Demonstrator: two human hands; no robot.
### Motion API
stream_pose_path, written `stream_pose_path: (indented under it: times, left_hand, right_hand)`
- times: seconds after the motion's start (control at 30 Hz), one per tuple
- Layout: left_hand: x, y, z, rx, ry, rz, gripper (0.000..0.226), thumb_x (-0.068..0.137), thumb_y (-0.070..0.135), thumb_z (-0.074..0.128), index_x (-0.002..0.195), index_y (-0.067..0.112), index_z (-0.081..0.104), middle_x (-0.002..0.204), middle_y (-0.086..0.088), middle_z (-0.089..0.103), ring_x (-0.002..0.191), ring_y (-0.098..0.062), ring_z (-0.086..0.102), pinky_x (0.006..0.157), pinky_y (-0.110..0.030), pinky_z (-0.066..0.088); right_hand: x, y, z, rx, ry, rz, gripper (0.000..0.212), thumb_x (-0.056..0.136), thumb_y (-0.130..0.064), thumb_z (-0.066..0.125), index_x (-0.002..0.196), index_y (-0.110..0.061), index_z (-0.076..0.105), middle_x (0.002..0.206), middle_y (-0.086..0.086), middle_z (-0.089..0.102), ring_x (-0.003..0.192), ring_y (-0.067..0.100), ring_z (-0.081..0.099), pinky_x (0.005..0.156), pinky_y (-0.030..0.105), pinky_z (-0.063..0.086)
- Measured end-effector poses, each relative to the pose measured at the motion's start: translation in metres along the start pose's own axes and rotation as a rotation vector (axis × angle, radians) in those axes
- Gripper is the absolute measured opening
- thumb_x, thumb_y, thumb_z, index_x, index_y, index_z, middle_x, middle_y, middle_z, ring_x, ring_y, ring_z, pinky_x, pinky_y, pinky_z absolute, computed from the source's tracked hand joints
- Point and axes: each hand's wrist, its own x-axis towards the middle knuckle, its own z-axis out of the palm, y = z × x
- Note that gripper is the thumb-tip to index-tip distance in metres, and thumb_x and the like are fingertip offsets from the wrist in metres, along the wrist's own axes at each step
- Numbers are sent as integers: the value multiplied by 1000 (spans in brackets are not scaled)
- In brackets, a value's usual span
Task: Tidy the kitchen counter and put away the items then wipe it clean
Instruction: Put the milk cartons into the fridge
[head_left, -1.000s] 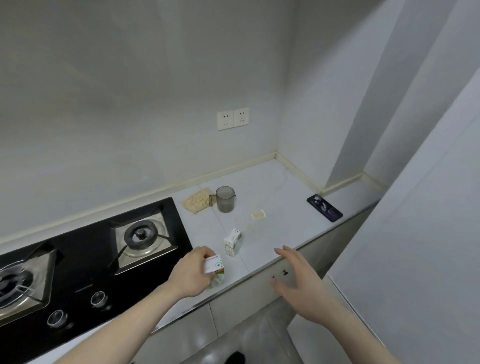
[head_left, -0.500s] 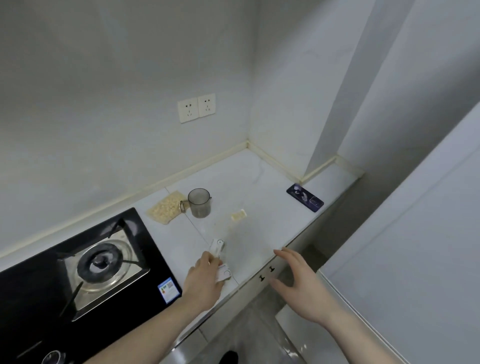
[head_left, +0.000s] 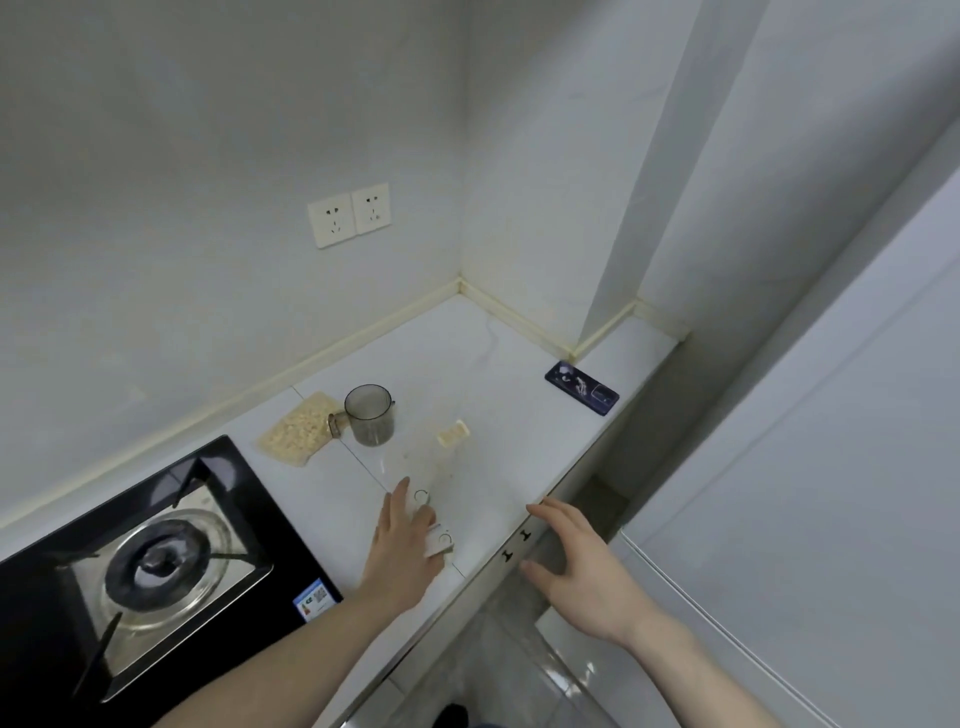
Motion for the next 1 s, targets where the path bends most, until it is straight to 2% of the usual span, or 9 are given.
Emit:
stream_pose_path:
  times: [0.1,0.2,0.3,0.5,0.57,0.63,0.7,0.77,1.0]
  left_hand:
    - [15,5,-9,-8,-77,-47,39,85,45,70,110,29,45,159,-3,3,134,-31,33,101,-41,44]
    - [26,7,-15,50,-68,-32,39,85,52,66,104,30,41,150,2,21,123,-25,42,96,-39,41]
    - [37,8,-22,90,-29,6,40,82,50,66,105,27,43,137,6,34,109,-21,49,87,-37,39]
    - [51,2,-26,51,-11,-13,46,85,53,67,111,23,44,128,3,38,109,-23,52,89,-38,43]
    - [52,-3,-25,26,-13,-72,57,84,55,70,119,20,40,125,1,40,114,-25,50,91,-38,43]
    - [57,-4,-28,-15,-27,-130,81,79,56,75,136,17,32,134,-3,40,122,-28,48,96,-40,44]
    - [62,-2,-31,-45,-90,-176,107,71,59,79,149,16,20,143,-5,37,130,-31,44,103,-44,44]
    - [63,0,-33,-31,-159,-204,120,64,63,80,154,20,12,144,-5,35,134,-31,40,106,-45,44]
    - [67,9,-30,71,-154,-162,86,81,54,66,152,33,23,140,-2,39,127,-28,45,103,-44,44]
  right_hand:
    - [0,-2,-3,-8,8,4,66,94,-41,64,154,-32,36,164,-11,23,150,5,24,117,14,16]
    - [0,-5,-7,-6,24,7,66,94,-39,64,153,-33,36,164,-12,22,149,5,26,114,12,17]
    - [0,-7,-12,-8,40,5,66,93,-38,64,153,-35,36,164,-12,21,150,6,26,116,14,18]
    - [-2,-2,-20,-15,76,22,66,92,-41,65,152,-36,37,164,-13,23,149,6,27,121,21,22]
    - [-2,0,-21,-18,81,27,67,92,-41,64,152,-36,37,164,-13,22,149,5,26,121,22,22]
    - [-3,2,-23,-13,86,32,67,91,-42,64,152,-36,36,164,-14,22,150,5,26,122,24,23]
    - [-3,3,-25,-15,90,38,67,91,-42,63,152,-36,36,164,-14,21,150,6,25,122,25,23]
    - [-3,4,-29,-24,97,42,68,91,-42,63,152,-34,36,164,-13,21,150,7,26,122,25,23]
    - [-5,3,-43,-42,125,46,67,91,-40,63,152,-32,36,164,-10,21,150,10,27,123,25,23]
